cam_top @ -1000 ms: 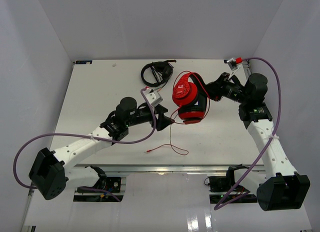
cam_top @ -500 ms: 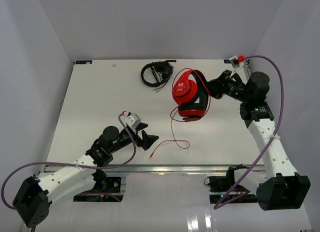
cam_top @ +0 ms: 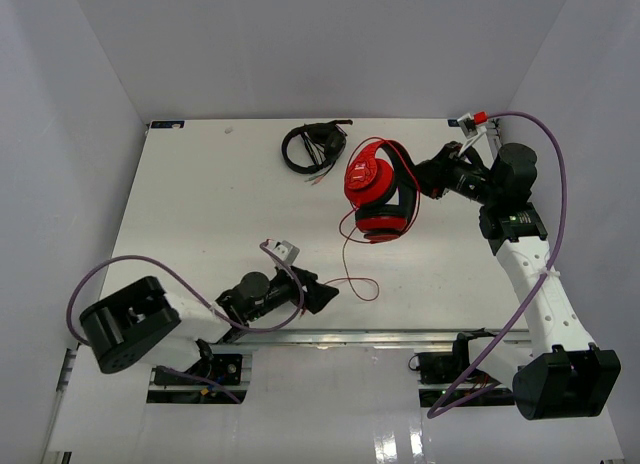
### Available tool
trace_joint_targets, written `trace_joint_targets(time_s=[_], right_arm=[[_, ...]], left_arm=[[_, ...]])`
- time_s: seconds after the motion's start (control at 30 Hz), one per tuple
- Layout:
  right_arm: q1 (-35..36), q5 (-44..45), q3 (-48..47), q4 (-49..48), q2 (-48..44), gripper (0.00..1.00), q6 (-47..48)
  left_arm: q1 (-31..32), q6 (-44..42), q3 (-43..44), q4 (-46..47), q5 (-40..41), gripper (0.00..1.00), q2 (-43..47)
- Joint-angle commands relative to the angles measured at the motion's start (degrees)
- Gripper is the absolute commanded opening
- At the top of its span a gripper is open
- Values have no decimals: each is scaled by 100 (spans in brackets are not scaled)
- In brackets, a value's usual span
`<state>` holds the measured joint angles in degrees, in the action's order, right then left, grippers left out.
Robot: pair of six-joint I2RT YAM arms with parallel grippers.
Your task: Wrap the headphones
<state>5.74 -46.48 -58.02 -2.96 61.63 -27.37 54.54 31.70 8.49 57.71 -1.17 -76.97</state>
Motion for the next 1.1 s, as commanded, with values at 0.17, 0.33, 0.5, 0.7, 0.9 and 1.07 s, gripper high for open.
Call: trace_joint_targets(time_s=[0.17, 0.33, 0.5, 0.7, 0.9, 1.07], right_arm=[[-20, 25, -220, -109, -140, 8, -16], [-26, 16, -187, -100, -160, 8, -19], [-20, 62, -218, -100, -162, 8, -29], [-26, 763, -350, 245, -173, 8, 232], [77, 1672, -341, 278, -160, 8, -14], [138, 2487, -186, 254, -196, 8, 50]], left_arm=[[588, 772, 1139, 2304, 613, 98, -2117], [699, 785, 1384, 2569, 808, 90, -2490], [797, 896, 1514, 2546, 770, 35, -2647], [1066, 499, 1759, 1154, 883, 0, -2090], [1420, -103, 3147, -1673, 767, 0, -1725], [1679, -392, 4080, -3232, 825, 0, -1627]])
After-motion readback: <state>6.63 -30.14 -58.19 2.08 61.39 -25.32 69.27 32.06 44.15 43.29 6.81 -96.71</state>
